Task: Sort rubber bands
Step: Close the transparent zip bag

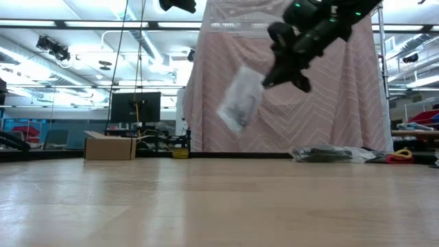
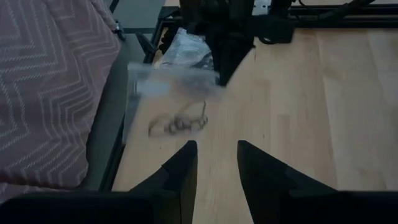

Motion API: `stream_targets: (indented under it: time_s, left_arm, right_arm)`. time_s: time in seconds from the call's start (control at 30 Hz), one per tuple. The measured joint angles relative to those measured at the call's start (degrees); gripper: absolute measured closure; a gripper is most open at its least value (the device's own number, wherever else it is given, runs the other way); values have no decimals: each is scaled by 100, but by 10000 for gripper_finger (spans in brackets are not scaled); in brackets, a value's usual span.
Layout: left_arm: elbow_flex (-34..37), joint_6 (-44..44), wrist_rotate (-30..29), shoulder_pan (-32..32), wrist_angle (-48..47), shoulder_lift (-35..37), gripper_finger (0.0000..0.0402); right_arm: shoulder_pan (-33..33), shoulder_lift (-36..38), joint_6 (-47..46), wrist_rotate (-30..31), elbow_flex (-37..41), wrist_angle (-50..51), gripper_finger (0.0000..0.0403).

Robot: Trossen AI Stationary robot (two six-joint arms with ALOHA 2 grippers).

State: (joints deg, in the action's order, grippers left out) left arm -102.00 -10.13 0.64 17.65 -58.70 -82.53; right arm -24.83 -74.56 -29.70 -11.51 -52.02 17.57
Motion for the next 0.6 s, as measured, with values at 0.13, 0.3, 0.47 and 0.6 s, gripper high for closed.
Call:
stream_targets:
  time_s: [0.13,0.3,0.47,0.6]
  left_arm:
    - [0,0,0,0,-1,-2,280]
    - [4,-17,0,-2,11,-19,280]
    - [8,-21,0,-2,57,-88,280]
    - [13,-25,-7,-2,27,-162,280]
  right_arm:
    - [-135,656,-830,389,789,379,396]
    - [-75,1412,-2000,1034,1588,913,389]
    - [51,2059,-3205,1929,2141,871,386]
    - [54,2382,-4050,2236,2447,942,376]
